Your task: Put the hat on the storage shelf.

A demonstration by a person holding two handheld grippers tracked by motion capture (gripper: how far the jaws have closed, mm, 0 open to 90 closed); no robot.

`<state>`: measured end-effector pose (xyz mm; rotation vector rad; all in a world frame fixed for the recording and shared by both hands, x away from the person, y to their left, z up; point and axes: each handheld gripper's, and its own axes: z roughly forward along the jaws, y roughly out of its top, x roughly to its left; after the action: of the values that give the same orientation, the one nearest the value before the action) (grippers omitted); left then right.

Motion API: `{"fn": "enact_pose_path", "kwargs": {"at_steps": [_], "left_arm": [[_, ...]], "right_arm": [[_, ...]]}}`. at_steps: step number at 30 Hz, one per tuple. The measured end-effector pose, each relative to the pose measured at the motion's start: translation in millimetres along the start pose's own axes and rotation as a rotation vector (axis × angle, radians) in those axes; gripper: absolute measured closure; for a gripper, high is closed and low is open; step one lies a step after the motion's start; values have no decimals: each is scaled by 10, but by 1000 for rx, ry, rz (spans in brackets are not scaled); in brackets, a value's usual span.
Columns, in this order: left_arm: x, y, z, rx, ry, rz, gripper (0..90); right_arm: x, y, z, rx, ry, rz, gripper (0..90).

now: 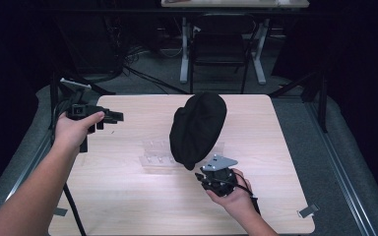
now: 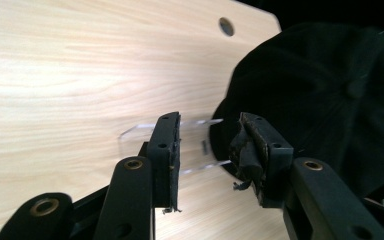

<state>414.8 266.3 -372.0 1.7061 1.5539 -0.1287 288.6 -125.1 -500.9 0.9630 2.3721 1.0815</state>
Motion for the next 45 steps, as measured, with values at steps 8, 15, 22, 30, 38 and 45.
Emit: {"fn": "enact_pose_path", "kwargs": {"at_steps": [8, 15, 22, 30, 38, 45], "left_arm": [[178, -181, 43, 1, 98, 76, 609], [273, -351, 86, -17, 184, 167, 518], [400, -517, 143, -9, 232, 201, 458], [563, -794, 238, -50, 212, 213, 419], [797, -1133, 396, -75, 249, 220, 425], [888, -1355, 496, -87, 262, 228, 493]], "right_arm": [[-88, -132, -100, 12, -29, 5, 661], [-210, -272, -145, 49, -40, 35, 591], [-334, -408, -167, 53, -60, 59, 482], [-427, -473, -206, 51, -77, 89, 480], [-531, -574, -219, 63, -117, 119, 502], [-596, -652, -247, 59, -134, 156, 521]]}}
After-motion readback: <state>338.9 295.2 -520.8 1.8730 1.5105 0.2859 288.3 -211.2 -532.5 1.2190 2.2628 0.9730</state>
